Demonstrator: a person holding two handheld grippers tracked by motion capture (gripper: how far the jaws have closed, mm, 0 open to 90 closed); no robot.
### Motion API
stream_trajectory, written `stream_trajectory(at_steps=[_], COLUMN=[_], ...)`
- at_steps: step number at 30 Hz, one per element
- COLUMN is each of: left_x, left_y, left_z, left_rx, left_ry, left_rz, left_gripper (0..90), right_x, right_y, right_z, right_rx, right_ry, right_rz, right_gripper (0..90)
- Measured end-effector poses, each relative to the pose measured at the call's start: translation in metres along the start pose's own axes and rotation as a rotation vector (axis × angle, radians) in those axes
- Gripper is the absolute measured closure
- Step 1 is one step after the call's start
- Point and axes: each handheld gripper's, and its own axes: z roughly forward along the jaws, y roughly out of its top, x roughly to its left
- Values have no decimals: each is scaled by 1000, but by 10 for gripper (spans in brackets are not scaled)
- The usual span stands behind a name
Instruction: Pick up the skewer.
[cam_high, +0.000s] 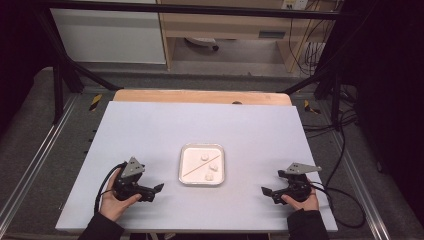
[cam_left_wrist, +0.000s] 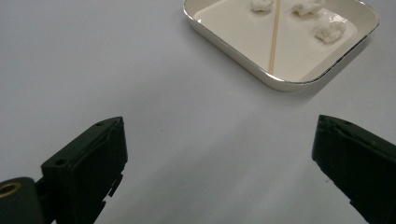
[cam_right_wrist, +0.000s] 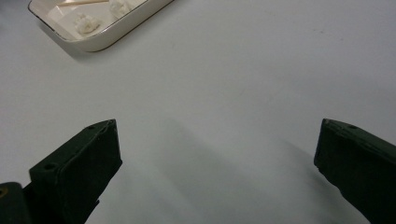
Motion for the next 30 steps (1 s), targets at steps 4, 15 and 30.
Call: stream_trajectory(at_steps=[4,15,30], left_x=[-4,-19,-33], left_y=[5,28,59], left_z=[3,17,45], left_rx=[5,18,47], left_ry=[-4,-19,-37], left_rz=[11,46,57], left_gripper=[31,30,43], right_x=[0,0,0], right_y=[0,0,0], right_z=[0,0,1], right_rx=[1,3,8], right_ry=[-1,-2,-2], right_rz=[0,-3,-4], right_gripper=[10,10,10])
